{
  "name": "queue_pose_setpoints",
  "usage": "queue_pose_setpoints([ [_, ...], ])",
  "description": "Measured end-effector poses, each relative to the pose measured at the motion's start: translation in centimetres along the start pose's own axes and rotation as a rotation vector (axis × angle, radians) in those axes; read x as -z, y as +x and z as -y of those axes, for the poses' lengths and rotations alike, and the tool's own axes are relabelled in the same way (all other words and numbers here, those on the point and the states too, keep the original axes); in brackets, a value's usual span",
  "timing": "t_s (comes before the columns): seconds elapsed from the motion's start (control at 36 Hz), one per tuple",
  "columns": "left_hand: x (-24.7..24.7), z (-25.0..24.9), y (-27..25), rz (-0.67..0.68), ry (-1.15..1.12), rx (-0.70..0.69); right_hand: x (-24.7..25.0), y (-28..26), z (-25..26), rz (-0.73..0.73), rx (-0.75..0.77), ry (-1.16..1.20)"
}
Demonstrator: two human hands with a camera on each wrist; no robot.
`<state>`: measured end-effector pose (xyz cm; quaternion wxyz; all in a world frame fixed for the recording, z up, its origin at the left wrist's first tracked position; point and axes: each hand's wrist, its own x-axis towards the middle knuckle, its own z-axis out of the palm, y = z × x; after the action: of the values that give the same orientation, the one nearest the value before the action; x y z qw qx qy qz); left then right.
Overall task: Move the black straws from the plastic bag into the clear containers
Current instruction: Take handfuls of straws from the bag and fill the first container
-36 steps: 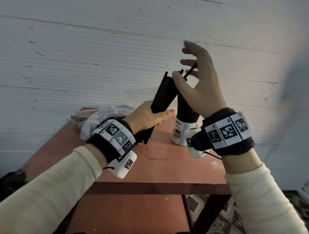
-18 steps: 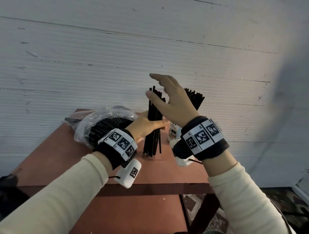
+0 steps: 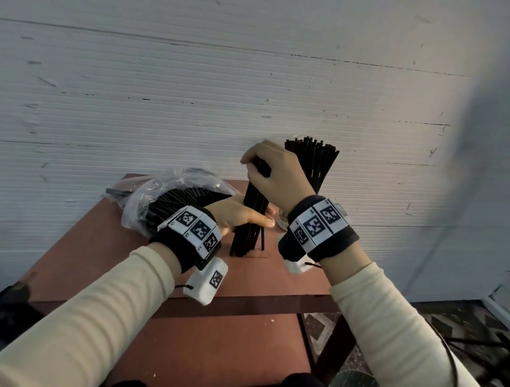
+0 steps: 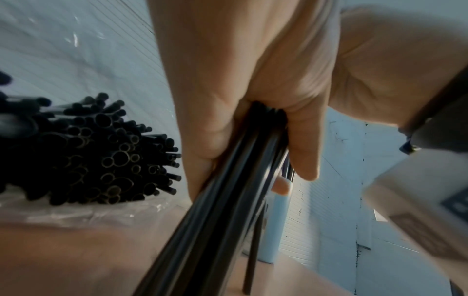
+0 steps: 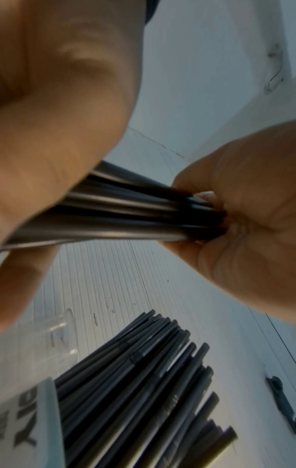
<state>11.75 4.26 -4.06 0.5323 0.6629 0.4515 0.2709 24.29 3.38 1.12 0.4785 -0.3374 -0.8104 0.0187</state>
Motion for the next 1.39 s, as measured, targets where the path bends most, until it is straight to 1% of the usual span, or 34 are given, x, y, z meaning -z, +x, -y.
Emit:
queue_pose_setpoints([
  [0.06,0.1,0.2,0.2,0.028,-0.006,0.011,0.1,0.0,0.0,-0.019,0.001,-0.001],
  [0.14,-0.3,0.1,0.2,0.034,-0.010,-0.032,0.1,-0.1,-0.1,-0.045,-0.006,-0.016],
  [0.25,-0.4,0.0,0.3,-0.082,-0.003,-0.078,0.8,-0.4,-0.2,-0.041,-0.020,-0.024],
  [0.31,-0.4,-0.2,0.3,-0.129,-0.039,-0.087,1.6,-0.7,0.0,-0.052,-0.066,0.022],
  [0.36,-0.3,-0.6,0.1,-0.164,-0.074,-0.104,2.5,-0.9,0.0,-0.080,-0.109,0.057],
  [0.42,-0.3,-1.2,-0.3,-0.169,-0.047,-0.132,3.2,-1.2,0.0,-0.088,-0.151,0.065],
  [0.47,-0.4,-2.2,-1.1,-0.091,0.021,-0.164,4.0,-1.4,-0.1,-0.036,-0.203,0.053],
  [0.53,-0.8,-3.2,-2.1,0.049,0.100,-0.172,4.6,-1.5,-0.2,0.081,-0.277,0.099],
  [0.58,-1.2,-4.0,-2.7,0.189,0.149,-0.182,4.9,-1.6,-0.5,0.225,-0.333,0.217],
  [0.64,-1.8,-4.3,-2.8,0.249,0.174,-0.194,4.9,-1.8,-0.6,0.333,-0.329,0.284],
  [0.67,-2.0,-4.3,-2.6,0.270,0.170,-0.195,4.9,-1.9,-0.7,0.361,-0.315,0.317],
  [0.72,-2.4,-4.0,-2.2,0.324,0.148,-0.190,5.0,-2.1,-0.7,0.365,-0.293,0.389],
  [0.78,-2.8,-3.9,-1.7,0.361,0.121,-0.182,5.4,-2.3,-1.1,0.332,-0.279,0.408],
  [0.83,-3.4,-4.0,-1.1,0.307,0.080,-0.193,5.8,-2.2,-1.5,0.268,-0.270,0.386],
  [0.92,-4.2,-4.3,0.1,0.096,0.048,-0.237,7.0,-1.6,-1.9,0.134,-0.269,0.383],
  [1.0,-4.9,-4.7,1.5,-0.205,0.107,-0.261,8.4,-0.6,-2.2,0.002,-0.275,0.348],
  [1.03,-5.2,-4.8,1.9,-0.295,0.113,-0.292,9.0,-0.2,-2.4,-0.042,-0.278,0.331],
  [1.08,-5.7,-4.8,3.0,-0.422,0.093,-0.346,10.1,0.7,-3.0,-0.125,-0.291,0.300],
  [1.14,-5.6,-4.5,4.4,-0.489,0.077,-0.316,11.2,1.4,-3.7,-0.204,-0.313,0.278],
  [1.17,-5.5,-4.3,5.1,-0.498,0.077,-0.278,11.7,1.8,-4.0,-0.241,-0.322,0.276],
  [1.19,-5.2,-4.0,5.9,-0.479,0.081,-0.231,12.2,2.1,-4.4,-0.270,-0.331,0.277],
  [1.22,-4.9,-3.9,6.4,-0.438,0.088,-0.190,12.5,2.4,-4.7,-0.291,-0.340,0.276],
  [1.31,-4.3,-3.3,7.9,-0.254,0.074,-0.084,12.9,3.1,-5.4,-0.319,-0.345,0.254],
  [1.33,-4.0,-3.2,8.3,-0.224,0.076,-0.062,12.9,3.3,-5.6,-0.321,-0.341,0.248],
  [1.39,-3.4,-3.2,9.0,-0.202,0.101,-0.062,12.8,3.4,-5.8,-0.313,-0.336,0.246],
])
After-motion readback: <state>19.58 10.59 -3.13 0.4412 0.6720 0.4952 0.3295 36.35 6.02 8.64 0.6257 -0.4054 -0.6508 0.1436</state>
